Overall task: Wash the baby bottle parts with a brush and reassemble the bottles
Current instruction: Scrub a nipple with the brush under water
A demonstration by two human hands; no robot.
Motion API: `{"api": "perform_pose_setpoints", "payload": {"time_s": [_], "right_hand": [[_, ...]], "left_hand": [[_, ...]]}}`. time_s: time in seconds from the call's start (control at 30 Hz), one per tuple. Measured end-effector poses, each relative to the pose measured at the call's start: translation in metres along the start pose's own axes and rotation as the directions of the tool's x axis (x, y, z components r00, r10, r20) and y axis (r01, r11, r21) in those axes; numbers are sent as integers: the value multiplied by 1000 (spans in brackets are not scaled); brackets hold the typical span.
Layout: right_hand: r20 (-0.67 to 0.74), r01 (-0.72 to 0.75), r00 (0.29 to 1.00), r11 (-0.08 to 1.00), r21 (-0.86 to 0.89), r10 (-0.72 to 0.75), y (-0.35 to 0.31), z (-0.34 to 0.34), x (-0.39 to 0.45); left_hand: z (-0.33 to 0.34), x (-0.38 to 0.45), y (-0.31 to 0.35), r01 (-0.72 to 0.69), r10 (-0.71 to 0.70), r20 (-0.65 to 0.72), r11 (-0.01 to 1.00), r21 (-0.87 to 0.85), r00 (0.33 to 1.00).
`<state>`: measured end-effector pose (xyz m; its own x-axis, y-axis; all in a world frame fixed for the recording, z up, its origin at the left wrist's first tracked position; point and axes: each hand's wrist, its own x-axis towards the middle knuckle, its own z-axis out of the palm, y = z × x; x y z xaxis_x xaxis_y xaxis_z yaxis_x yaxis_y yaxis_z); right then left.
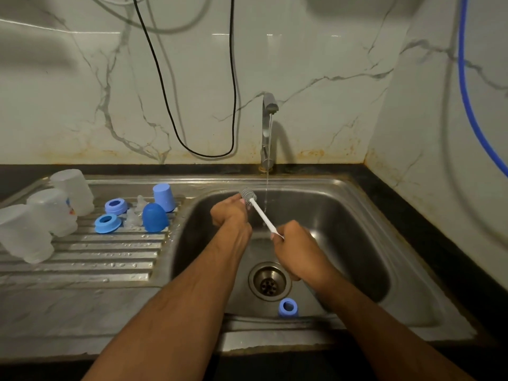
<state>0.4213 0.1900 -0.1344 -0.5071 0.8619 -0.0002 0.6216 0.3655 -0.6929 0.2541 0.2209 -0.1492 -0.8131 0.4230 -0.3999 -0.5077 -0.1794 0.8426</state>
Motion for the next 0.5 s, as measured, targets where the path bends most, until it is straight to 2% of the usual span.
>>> {"api": "perform_pose_setpoints", "payload": {"time_s": [0.07,0.1,0.17,0.2,0.23,0.27,0.33,0.5], "right_hand": [[45,12,999,1000,6,-12,3,0,-6],[76,10,997,1000,17,-11,5,-1,-11],[122,-15,992,998,59,7,8,-5,-17],[112,-16,994,998,65,9,8,-6,-14],[78,-9,997,998,55,4,6,-8,-8],[44,-2,999,999,37,1,4,-9,-4],[18,8,1000,1000,27,-8,4,-8,1],[82,-71,995,975,209,55,15,-13,-3]], "left_hand": [[-1,4,-2,28,-29,52,999,16,998],[-4,3,2,117,-118,-11,991,-58,993],[-5,9,3,110,-94,-129,986,127,987],[-2,9,5,125,-128,-115,991,-40,985],[-2,2,6,114,-124,-29,967,-228,992],[2,-4,2,63,-62,11,975,-214,998],[3,-12,2,10,-11,-5,982,-190,1000],[-9,0,4,103,-84,133,984,-148,988]]}}
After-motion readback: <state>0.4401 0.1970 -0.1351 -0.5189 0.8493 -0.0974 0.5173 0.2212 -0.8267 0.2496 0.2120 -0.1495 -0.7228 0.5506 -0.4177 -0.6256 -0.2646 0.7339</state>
